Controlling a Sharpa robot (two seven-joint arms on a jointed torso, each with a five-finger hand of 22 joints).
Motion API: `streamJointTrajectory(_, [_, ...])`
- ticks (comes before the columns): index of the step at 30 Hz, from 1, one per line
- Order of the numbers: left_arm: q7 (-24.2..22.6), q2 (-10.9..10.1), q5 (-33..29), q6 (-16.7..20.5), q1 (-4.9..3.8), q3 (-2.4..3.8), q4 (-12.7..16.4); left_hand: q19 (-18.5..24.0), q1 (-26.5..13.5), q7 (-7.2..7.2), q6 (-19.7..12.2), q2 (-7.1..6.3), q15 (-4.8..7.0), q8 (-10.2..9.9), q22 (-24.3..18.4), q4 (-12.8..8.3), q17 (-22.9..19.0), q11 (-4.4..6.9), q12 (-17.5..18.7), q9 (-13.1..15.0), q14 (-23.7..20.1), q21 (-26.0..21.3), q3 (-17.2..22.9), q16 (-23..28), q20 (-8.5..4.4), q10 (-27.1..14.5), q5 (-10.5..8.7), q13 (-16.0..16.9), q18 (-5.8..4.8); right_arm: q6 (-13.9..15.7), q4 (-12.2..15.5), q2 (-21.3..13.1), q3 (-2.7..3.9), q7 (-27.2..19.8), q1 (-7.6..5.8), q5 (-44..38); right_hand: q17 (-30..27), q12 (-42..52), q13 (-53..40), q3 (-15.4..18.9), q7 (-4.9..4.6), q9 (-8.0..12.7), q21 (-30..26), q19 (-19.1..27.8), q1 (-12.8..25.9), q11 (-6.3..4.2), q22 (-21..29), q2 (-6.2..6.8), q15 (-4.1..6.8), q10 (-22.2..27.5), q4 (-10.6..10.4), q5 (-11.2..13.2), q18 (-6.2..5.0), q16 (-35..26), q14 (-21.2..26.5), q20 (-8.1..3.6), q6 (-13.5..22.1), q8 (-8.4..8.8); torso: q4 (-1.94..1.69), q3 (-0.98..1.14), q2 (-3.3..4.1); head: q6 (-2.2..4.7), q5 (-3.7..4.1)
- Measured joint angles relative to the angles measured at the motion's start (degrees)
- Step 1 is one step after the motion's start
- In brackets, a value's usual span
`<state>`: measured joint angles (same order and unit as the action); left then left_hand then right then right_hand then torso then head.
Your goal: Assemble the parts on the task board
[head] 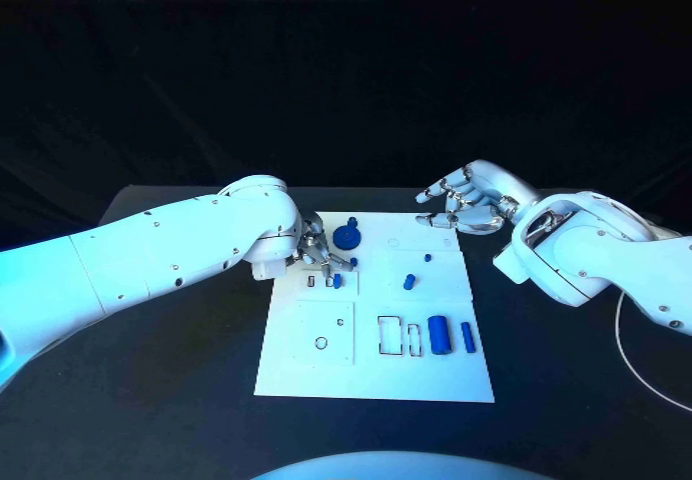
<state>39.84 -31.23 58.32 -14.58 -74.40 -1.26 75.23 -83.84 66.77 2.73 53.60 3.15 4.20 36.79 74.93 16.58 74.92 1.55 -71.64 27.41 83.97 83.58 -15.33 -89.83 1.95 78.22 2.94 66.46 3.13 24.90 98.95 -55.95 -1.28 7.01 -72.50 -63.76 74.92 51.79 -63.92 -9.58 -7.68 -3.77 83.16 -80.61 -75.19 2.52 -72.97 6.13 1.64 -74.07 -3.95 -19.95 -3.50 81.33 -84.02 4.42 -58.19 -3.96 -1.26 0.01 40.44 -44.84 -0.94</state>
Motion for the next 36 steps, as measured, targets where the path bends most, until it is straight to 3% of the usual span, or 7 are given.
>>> streamJointTrajectory(22, [0.1,0.6,0.3,-3.1,0.03,-0.20,-0.3,0.0,1.9,0.01,-0.4,1.29,0.20,0.7,0.0,-0.3,0.0,-0.01,0.0,1.2,0.2,0.0,0.0,0.0,0.00,0.0,0.00,0.0,0.00,-0.5,-0.8,0.8,-0.01,0.5,0.02,0.0,0.0,0.0,0.0,0.0,0.00,0.0,0.0,0.2,0.0,0.00,0.1,0.00,0.00,0.0,0.0,0.0,0.00,0.0,0.0,0.21,0.0,0.00,-0.03,0.05,-0.07,-0.47,-0.05])
streamJointTrajectory(36, [0.1,1.3,0.3,-3.5,0.05,-0.21,-0.5,0.0,5.0,-0.21,-1.0,3.33,0.20,1.1,0.0,-1.4,0.0,-0.11,0.0,2.3,0.2,0.2,1.6,0.0,0.00,-0.1,0.00,0.2,0.00,-0.9,-1.0,1.1,-0.01,0.8,0.02,0.0,0.0,0.0,0.1,0.0,0.00,0.0,0.0,0.2,0.0,0.01,0.1,0.00,0.00,0.0,0.0,0.0,0.00,0.0,0.0,0.21,0.0,0.00,-0.05,0.02,-0.06,-0.74,-0.08])
